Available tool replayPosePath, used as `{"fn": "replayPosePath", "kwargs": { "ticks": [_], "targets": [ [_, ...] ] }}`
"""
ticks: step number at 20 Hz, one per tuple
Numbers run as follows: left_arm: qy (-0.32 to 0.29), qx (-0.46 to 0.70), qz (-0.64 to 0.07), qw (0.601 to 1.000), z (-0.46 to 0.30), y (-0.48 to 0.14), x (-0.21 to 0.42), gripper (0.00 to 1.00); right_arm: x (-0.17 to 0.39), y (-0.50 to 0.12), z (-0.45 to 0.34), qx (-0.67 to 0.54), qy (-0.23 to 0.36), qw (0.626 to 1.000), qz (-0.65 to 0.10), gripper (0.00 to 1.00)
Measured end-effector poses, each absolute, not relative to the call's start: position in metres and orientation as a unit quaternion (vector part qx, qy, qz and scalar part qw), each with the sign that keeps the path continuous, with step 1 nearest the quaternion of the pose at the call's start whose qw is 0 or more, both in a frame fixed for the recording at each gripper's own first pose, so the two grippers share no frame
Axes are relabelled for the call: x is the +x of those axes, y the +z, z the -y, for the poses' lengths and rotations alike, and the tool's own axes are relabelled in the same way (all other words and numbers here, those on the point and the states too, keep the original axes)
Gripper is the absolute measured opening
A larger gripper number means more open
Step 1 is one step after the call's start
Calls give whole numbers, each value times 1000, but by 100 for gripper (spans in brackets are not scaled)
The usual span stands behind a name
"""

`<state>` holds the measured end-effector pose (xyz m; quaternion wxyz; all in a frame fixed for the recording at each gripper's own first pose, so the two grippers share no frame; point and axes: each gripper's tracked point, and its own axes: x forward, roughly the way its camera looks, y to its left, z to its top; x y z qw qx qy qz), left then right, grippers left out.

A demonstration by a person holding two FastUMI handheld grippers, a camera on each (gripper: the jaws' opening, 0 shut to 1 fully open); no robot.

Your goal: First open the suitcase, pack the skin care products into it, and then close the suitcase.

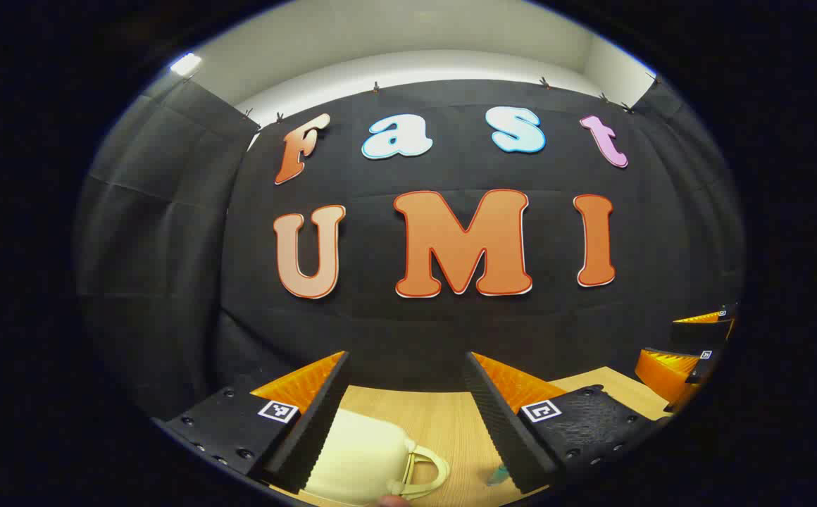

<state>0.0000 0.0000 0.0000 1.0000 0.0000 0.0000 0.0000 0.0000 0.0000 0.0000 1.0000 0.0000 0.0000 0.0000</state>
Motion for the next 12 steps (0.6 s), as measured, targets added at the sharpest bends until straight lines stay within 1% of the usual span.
{"fn": "replayPosePath", "kwargs": {
  "ticks": [3, 4, 8, 9, 10, 11, 12],
  "targets": [
    [-8, 6, 22, 1000, 5, 12, 1, 100, 3, 4, -2, -7, 1, 1000, 8, 95],
    [-14, 13, 24, 1000, 6, 14, 6, 99, 3, 6, -1, -9, -5, 1000, 13, 95],
    [-26, 15, 23, 999, 6, 16, 19, 98, 5, 5, -1, -6, -16, 1000, 5, 95],
    [-30, 17, 19, 999, 8, 13, 20, 100, 6, 4, 0, -9, -21, 1000, 2, 95],
    [-36, 17, 18, 999, 9, 12, 22, 98, 7, 3, 2, -8, -26, 1000, -3, 95],
    [-41, 17, 21, 999, 9, 13, 22, 100, 7, 1, 1, -4, -30, 1000, -4, 95],
    [-41, 20, 20, 999, 7, 12, 25, 99, 9, 1, 0, 1, -32, 999, -8, 95]
  ]
}}
